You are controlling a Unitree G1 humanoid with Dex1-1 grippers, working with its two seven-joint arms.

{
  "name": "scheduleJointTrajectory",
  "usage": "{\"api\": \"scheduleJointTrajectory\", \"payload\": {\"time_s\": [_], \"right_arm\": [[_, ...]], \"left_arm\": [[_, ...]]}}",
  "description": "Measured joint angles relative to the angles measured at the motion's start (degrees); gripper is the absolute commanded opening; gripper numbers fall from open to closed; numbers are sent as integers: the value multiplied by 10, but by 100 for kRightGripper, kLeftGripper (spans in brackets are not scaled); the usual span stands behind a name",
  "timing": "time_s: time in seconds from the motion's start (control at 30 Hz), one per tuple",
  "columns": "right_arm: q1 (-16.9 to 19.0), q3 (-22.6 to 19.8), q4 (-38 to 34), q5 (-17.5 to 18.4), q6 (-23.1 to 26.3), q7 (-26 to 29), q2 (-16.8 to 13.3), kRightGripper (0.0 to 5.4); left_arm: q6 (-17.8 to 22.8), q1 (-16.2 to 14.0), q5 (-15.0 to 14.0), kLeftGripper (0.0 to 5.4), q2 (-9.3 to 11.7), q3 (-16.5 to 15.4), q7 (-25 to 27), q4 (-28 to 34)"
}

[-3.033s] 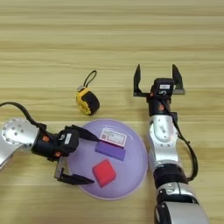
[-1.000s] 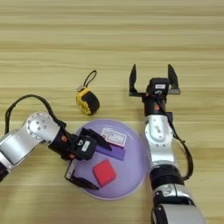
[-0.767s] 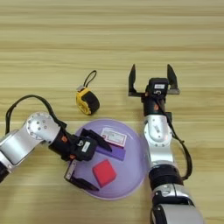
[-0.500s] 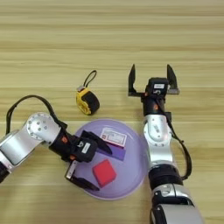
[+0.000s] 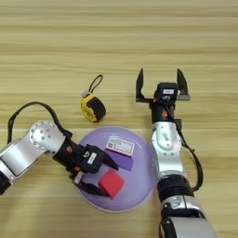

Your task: Move the objects on the table

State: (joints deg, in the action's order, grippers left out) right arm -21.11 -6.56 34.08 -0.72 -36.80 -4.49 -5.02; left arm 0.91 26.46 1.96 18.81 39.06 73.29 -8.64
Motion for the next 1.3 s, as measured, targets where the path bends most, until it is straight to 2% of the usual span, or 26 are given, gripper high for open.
{"api": "scheduleJointTrajectory", "payload": {"time_s": [0.23, 0.63, 0.83, 0.9, 1.1, 1.17, 1.3], "right_arm": [[0, 1, 0, 0, 0, 0, 2, 540], [0, 0, -2, 1, 1, 0, 2, 540], [0, 0, -2, 1, 1, 0, 2, 540], [0, -1, -2, 2, 1, 0, 2, 540], [0, -2, -2, 4, 1, 3, 1, 540], [0, -3, -2, 5, 1, 7, 0, 540], [0, -4, -2, 16, 1, 23, -2, 540]], "left_arm": [[-1, 0, 0, 231, 0, 0, 0, 0], [-1, 0, 0, 229, -1, -1, -1, 0], [-1, 0, -2, 229, -4, -13, -6, -3], [-1, 1, -5, 229, -5, -24, -9, -3], [10, 0, -43, 229, 0, -64, -17, 28], [11, -2, -47, 229, 2, -74, -20, 38], [20, -14, -59, 229, 20, -95, -25, 60]]}}
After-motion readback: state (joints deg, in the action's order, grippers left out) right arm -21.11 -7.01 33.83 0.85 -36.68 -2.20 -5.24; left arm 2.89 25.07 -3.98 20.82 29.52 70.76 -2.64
